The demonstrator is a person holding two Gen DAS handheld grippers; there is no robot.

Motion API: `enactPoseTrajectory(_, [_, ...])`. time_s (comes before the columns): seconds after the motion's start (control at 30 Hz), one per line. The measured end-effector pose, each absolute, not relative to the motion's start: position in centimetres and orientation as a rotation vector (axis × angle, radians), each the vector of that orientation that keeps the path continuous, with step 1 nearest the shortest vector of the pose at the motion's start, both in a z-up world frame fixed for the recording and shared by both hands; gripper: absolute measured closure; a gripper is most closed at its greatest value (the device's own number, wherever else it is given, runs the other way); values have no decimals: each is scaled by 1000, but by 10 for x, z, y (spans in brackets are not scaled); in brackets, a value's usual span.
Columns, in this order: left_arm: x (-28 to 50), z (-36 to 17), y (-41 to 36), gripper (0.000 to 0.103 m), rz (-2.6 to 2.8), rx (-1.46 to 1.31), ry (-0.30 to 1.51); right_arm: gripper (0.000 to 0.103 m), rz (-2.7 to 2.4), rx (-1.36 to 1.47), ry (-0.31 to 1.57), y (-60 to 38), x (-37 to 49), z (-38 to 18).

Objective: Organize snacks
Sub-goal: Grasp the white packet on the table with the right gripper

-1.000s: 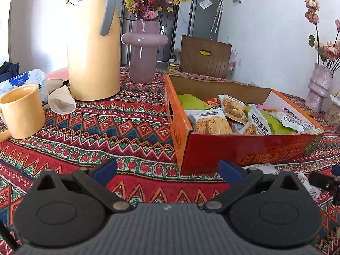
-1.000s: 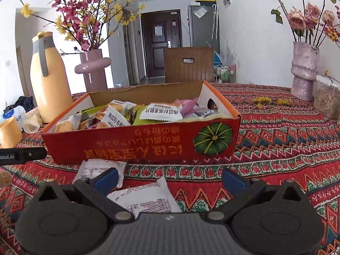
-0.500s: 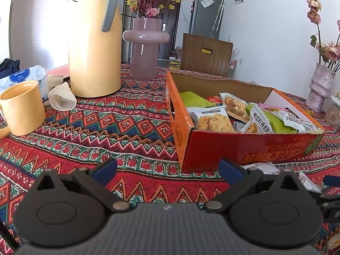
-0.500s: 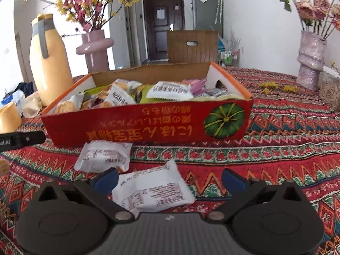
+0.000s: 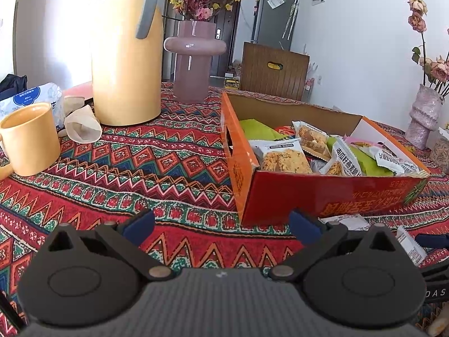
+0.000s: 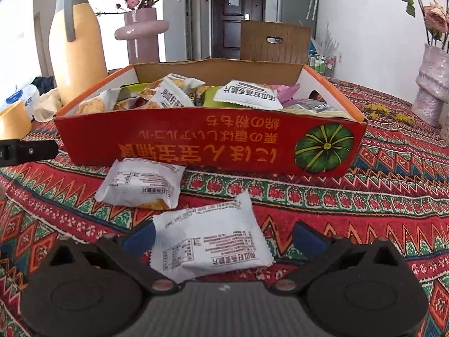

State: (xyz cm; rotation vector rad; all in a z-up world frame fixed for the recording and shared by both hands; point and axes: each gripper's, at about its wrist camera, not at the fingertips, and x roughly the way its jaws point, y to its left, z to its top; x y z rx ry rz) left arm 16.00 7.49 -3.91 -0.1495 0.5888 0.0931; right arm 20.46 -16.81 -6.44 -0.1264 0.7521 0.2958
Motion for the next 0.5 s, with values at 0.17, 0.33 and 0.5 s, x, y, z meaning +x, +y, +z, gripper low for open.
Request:
enactPoseTrajectory(0.17, [160,-39,75,0,90,-150,591,10,323,-119,729,-168,202,-62])
enactPoseTrajectory(0.33, [160,-40,75,0,90,-150,591,54,353,-121,695,-167,194,-58])
enactPoseTrajectory(0.5, [161,-40,75,0,91,-149,595,60,357,-119,678,-171,188,-57])
